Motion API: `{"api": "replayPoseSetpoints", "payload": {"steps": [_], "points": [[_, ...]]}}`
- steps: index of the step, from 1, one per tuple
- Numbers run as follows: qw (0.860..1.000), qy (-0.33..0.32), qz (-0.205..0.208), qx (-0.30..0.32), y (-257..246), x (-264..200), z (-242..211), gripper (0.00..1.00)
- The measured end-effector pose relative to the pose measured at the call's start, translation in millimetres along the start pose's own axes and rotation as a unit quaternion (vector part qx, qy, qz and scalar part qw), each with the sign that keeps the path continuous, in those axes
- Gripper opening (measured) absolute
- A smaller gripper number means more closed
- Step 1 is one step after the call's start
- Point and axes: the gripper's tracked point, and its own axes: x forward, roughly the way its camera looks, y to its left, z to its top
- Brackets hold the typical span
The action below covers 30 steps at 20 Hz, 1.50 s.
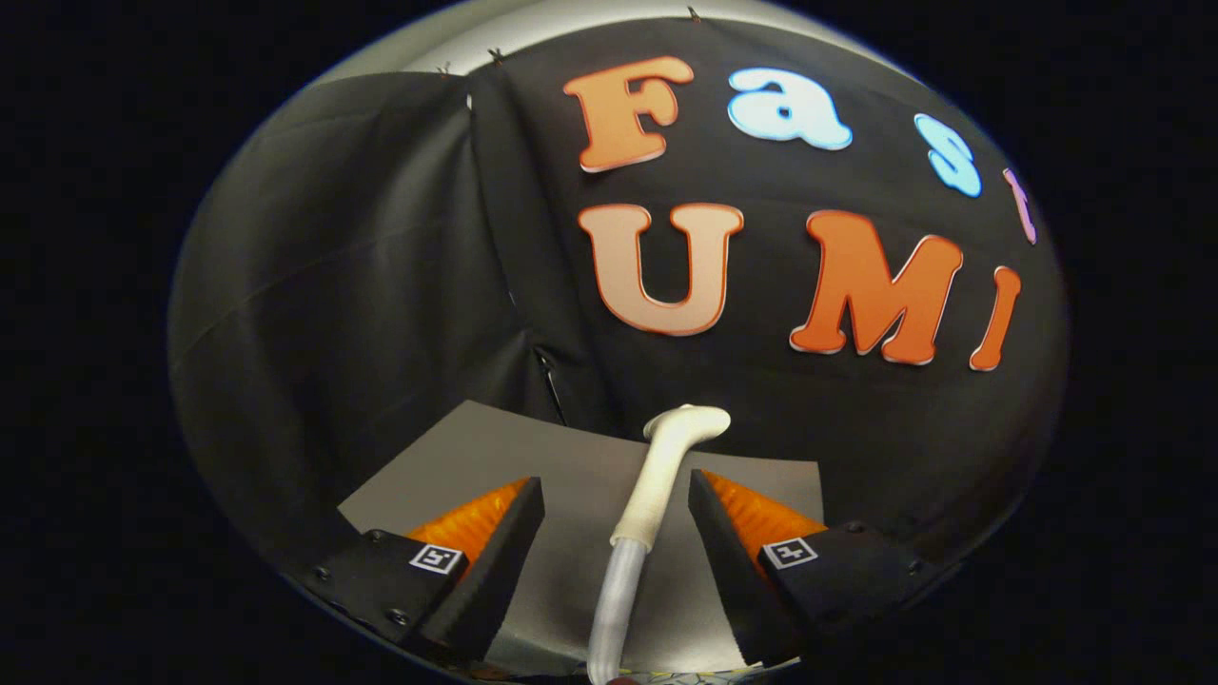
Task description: Iron the clothes twice with a garment steamer, once on the left side and once on the right side.
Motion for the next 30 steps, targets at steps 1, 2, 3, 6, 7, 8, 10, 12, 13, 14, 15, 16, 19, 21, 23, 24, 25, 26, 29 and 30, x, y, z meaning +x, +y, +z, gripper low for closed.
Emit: {"api": "replayPoseSetpoints", "payload": {"steps": [1, 2, 3, 6, 7, 8, 10, 12, 13, 14, 15, 16, 19, 21, 23, 24, 25, 26, 29, 30], "points": [[1.000, 0.027, -0.009, 0.005, -5, 21, -1, 0.99], [0.998, 0.055, -0.015, 0.009, -4, 36, -7, 0.99], [0.997, 0.079, -0.021, 0.008, -6, 54, -14, 0.98], [0.988, 0.138, -0.060, -0.022, -22, 82, -25, 0.97], [0.986, 0.150, -0.072, -0.029, -26, 91, -28, 0.97], [0.982, 0.165, -0.080, -0.037, -31, 99, -33, 0.96], [0.974, 0.206, -0.087, -0.034, -37, 107, -52, 0.92], [0.969, 0.227, -0.093, -0.032, -40, 114, -59, 0.91], [0.968, 0.230, -0.099, -0.033, -41, 118, -61, 0.91], [0.966, 0.236, -0.104, -0.034, -45, 121, -64, 0.90], [0.963, 0.244, -0.108, -0.035, -48, 123, -68, 0.87], [0.962, 0.251, -0.104, -0.032, -46, 125, -71, 0.84], [0.966, 0.240, -0.099, -0.018, -44, 127, -69, 0.73], [0.969, 0.226, -0.103, -0.012, -48, 128, -70, 0.56], [0.975, 0.205, -0.086, 0.021, -47, 129, -70, 0.47], [0.977, 0.198, -0.073, 0.028, -44, 128, -69, 0.45], [0.980, 0.185, -0.064, 0.033, -43, 125, -63, 0.45], [0.984, 0.166, -0.055, 0.035, -37, 118, -54, 0.45], [0.995, 0.092, -0.045, 0.021, -34, 87, -25, 0.45], [0.997, 0.068, -0.042, 0.008, -33, 76, -18, 0.44]]}}
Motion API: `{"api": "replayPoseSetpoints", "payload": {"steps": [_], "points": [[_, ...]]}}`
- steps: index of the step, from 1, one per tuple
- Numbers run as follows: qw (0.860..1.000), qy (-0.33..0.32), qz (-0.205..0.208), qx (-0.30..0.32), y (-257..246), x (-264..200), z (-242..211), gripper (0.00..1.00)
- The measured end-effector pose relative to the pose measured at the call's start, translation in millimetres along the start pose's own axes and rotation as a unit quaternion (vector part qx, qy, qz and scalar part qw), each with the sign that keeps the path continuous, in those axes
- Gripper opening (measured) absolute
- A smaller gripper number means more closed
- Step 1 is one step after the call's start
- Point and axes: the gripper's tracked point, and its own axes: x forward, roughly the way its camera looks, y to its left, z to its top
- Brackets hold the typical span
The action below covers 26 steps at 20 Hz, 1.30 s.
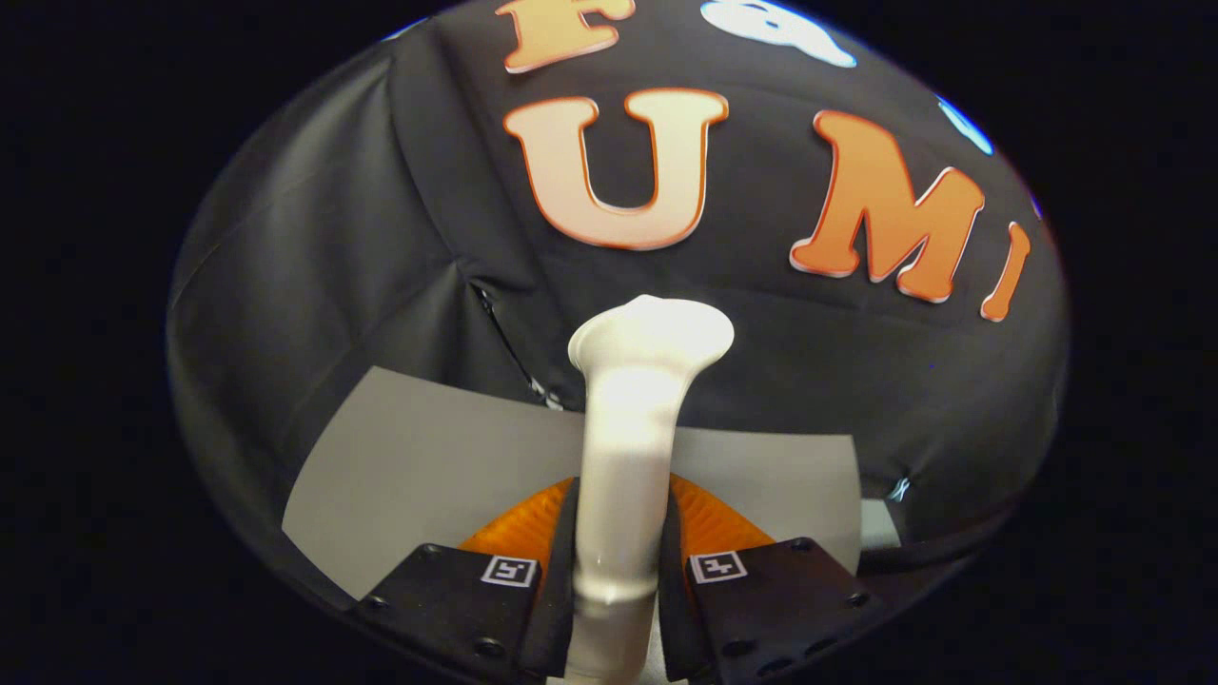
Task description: Iron the clothes twice with a garment steamer, once on the left side and once on the right side.
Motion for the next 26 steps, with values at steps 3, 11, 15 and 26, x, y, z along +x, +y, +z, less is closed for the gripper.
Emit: {"api": "replayPoseSetpoints", "payload": {"steps": [3, 11, 15, 26], "points": [[0.997, -0.067, 0.025, -0.029, 14, -42, 8, 0.44], [0.976, -0.178, 0.120, -0.041, 48, -174, -53, 0.44], [0.959, -0.226, 0.166, -0.041, 41, -258, -99, 0.44], [0.923, -0.337, 0.180, -0.039, -86, -466, -204, 0.43]]}}
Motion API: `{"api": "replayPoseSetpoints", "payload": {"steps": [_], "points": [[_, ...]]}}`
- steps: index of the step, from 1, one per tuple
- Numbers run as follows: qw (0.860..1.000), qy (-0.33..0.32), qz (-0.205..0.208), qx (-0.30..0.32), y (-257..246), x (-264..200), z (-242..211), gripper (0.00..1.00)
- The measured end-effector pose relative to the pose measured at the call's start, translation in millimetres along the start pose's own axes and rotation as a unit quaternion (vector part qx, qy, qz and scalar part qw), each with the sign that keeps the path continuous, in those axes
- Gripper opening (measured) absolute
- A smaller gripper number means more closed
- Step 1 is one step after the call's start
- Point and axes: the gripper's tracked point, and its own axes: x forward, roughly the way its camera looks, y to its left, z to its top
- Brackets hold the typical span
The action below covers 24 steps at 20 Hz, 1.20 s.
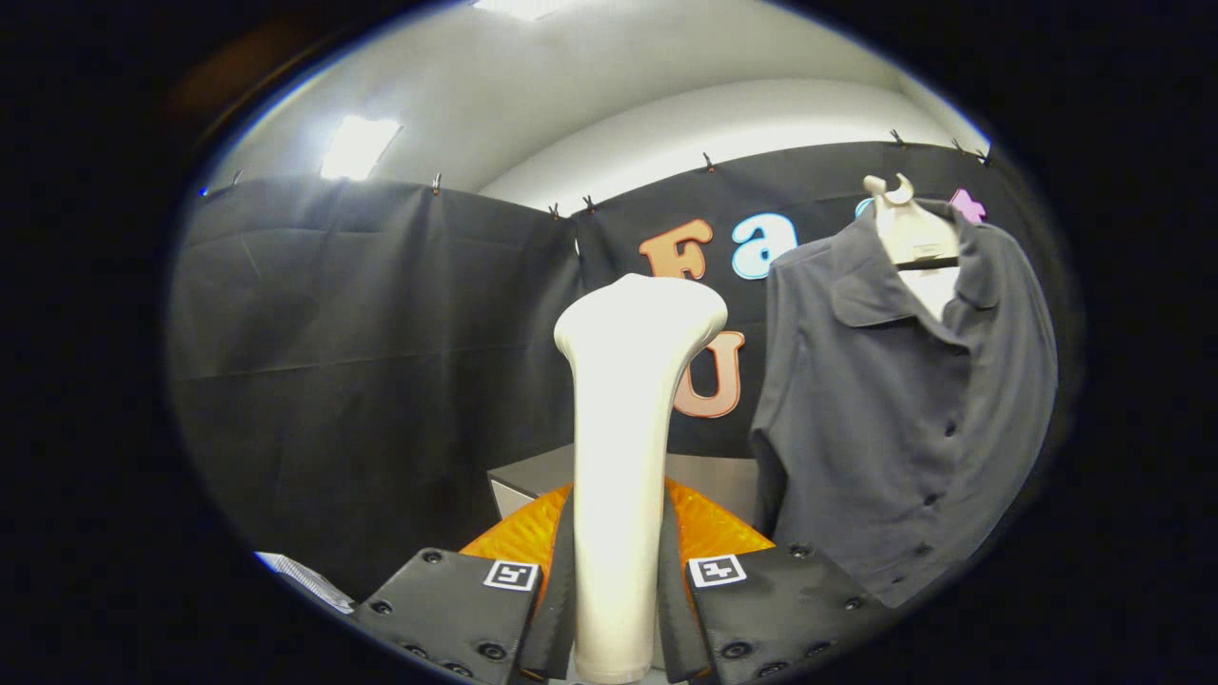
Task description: Iron the clothes twice with a garment steamer, once on the left side and once on the right side.
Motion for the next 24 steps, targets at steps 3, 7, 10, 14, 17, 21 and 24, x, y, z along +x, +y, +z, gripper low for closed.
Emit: {"api": "replayPoseSetpoints", "payload": {"steps": [3, 7, 10, 14, 17, 21, 24], "points": [[0.999, -0.012, -0.031, -0.007, -27, -41, 6, 0.43], [0.996, -0.037, -0.083, -0.015, -66, -83, 17, 0.43], [0.992, -0.050, -0.109, -0.023, -84, -106, 14, 0.43], [0.991, -0.045, -0.126, -0.023, -98, -121, -3, 0.44], [0.991, -0.046, -0.126, -0.015, -103, -121, -24, 0.44], [0.990, -0.034, -0.138, -0.004, -117, -108, -60, 0.43], [0.990, -0.036, -0.139, 0.006, -125, -89, -78, 0.44]]}}
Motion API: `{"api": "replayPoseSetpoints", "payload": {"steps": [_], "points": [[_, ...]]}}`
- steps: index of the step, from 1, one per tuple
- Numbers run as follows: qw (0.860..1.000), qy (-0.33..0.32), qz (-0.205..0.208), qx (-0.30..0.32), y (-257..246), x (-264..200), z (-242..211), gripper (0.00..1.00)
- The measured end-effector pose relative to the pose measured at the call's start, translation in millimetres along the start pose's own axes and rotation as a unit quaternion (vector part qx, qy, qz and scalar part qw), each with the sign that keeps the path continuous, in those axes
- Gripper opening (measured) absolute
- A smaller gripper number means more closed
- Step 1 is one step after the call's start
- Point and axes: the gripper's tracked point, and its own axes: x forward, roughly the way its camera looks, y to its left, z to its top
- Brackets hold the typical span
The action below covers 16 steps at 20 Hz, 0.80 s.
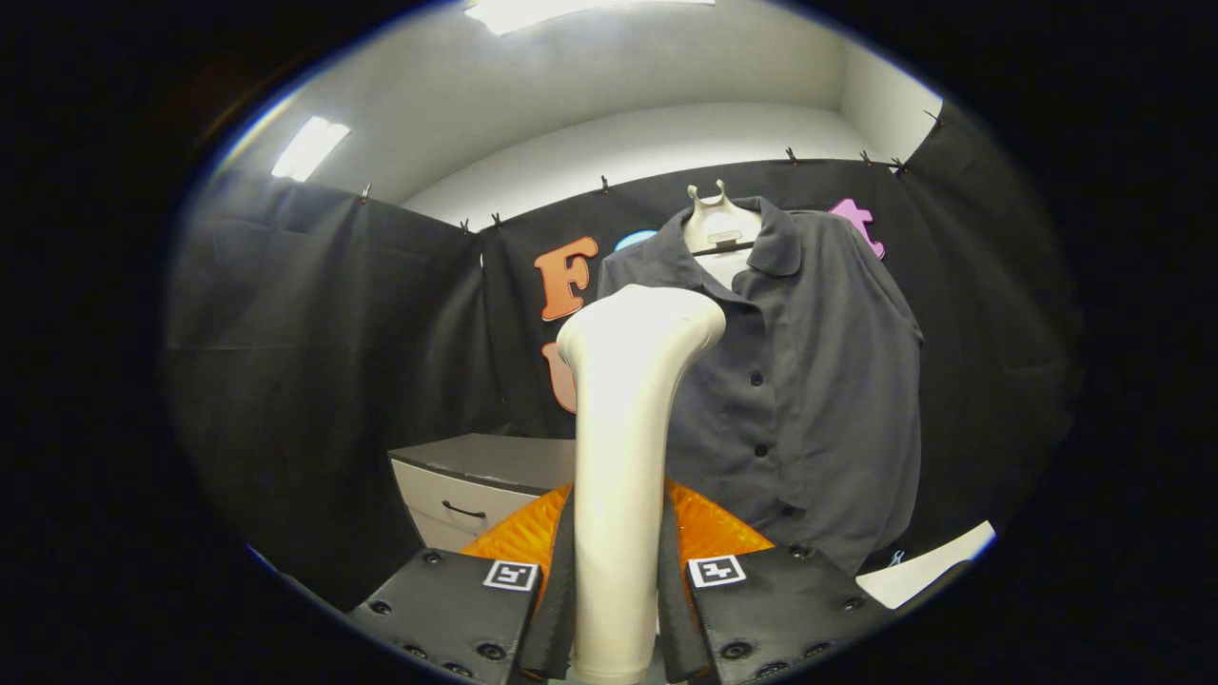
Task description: Iron the clothes twice with a garment steamer, once on the left side and once on the right side.
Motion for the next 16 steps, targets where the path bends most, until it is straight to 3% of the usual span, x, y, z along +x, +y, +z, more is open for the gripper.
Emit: {"api": "replayPoseSetpoints", "payload": {"steps": [5, 16], "points": [[0.999, -0.006, -0.006, -0.039, -1, 35, -12, 0.43], [0.998, -0.008, -0.053, -0.034, -42, 137, 25, 0.43]]}}
